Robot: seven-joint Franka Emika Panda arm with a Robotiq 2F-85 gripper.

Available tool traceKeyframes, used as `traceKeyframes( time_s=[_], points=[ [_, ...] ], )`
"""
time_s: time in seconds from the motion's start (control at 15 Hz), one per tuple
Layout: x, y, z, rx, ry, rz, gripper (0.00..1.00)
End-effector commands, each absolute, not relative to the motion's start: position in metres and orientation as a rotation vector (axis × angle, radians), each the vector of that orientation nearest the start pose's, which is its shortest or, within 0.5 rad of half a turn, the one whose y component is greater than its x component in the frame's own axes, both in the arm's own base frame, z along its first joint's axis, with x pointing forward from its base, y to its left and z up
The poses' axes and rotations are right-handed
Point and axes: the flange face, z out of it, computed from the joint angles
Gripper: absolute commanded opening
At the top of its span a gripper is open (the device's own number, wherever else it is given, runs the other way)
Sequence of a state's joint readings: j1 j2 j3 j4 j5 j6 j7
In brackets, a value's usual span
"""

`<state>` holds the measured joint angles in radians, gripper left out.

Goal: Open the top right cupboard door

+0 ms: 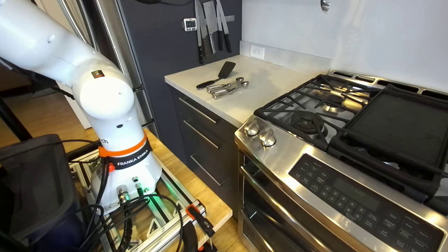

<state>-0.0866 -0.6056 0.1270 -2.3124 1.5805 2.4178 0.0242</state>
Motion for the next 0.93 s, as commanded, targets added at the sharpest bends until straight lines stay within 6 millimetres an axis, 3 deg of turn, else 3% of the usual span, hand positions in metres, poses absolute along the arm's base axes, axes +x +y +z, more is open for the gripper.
traceKeyframes(
  time_s=[0.0, 0.2, 0.27, 0.6, 0.87],
  points=[
    [0.413, 0.05, 0.642, -1.512, 0.858, -0.622, 1.0],
    [0.413, 0.066, 0.638, -1.526, 0.855, -0.642, 1.0],
    [0.415, 0.058, 0.645, -1.529, 0.853, -0.635, 1.0],
    [0.415, 0.065, 0.643, -1.539, 0.846, -0.631, 1.0],
    [0.423, 0.074, 0.654, -1.398, 1.005, -0.768, 1.0]
  ],
)
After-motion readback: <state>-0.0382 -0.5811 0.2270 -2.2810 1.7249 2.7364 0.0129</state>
